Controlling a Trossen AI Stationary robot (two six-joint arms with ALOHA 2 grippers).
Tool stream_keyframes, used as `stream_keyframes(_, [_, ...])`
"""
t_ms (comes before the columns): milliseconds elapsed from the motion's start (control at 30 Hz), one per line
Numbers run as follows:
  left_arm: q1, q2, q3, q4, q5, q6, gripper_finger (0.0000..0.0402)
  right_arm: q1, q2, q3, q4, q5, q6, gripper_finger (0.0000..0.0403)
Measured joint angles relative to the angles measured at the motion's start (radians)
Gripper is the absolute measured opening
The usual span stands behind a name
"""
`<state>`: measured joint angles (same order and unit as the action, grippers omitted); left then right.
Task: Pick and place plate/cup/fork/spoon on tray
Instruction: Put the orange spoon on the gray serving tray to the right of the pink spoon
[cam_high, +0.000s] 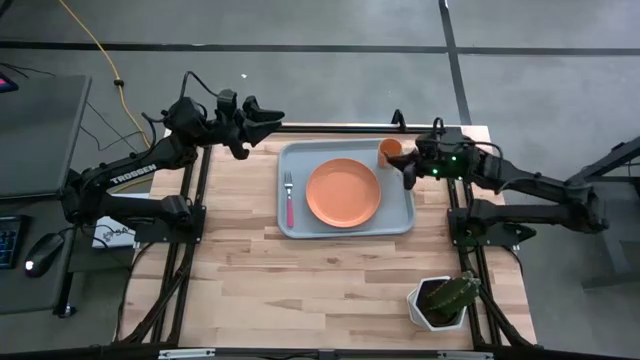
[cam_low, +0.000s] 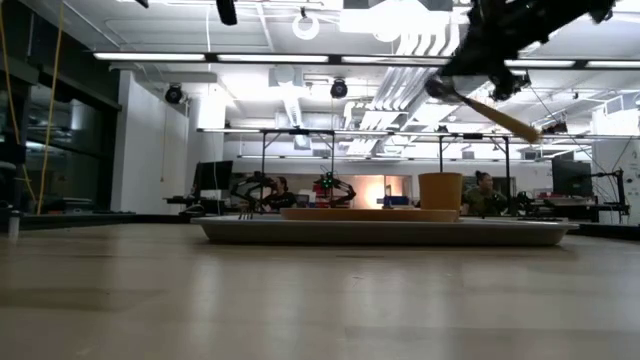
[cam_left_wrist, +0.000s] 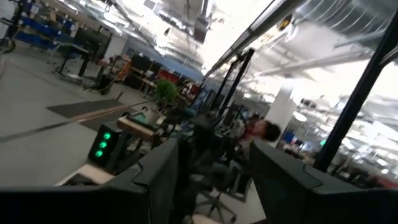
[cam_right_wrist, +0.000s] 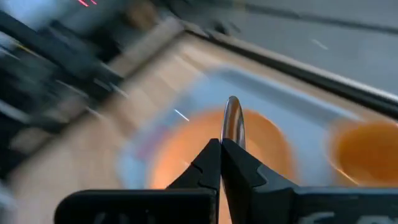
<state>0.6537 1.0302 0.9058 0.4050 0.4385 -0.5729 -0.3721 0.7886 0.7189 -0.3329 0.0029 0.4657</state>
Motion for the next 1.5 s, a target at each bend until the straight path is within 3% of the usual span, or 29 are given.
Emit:
stream_keyframes(133, [0.000, 0.000, 0.000, -0.059, 0.000, 0.059, 0.0184, 0.000, 0.010, -0.074, 0.322, -0.119, 0.026, 0.0000])
stream_keyframes(267, [0.000, 0.000, 0.000, -0.080, 0.000, 0.086, 0.0184, 0.000, 0.035, -0.096, 0.461, -0.159, 0.033, 0.0000])
stream_keyframes(500, [0.000, 0.000, 0.000, -0.080, 0.008, 0.087, 0.0184, 0.000, 0.043, -0.096, 0.474, -0.183, 0.030, 0.0000])
stream_keyframes(733, [-0.012, 0.000, 0.000, -0.080, 0.141, 0.048, 0.0184, 0.000, 0.043, -0.096, 0.509, -0.188, 0.051, 0.0000])
stream_keyframes(933, [-0.075, 0.000, 0.000, -0.081, 0.140, 0.034, 0.0184, 0.000, 0.043, -0.096, 0.519, -0.192, 0.052, 0.0000])
stream_keyframes(1200, [-0.250, -0.002, -0.031, -0.103, -0.010, 0.031, 0.0184, 0.041, 0.043, -0.096, 0.518, -0.194, 0.051, 0.0000])
stream_keyframes(1500, [-0.381, -0.002, -0.160, 0.096, -0.226, 0.027, 0.0184, 0.080, 0.043, -0.096, 0.517, -0.194, 0.027, 0.0000])
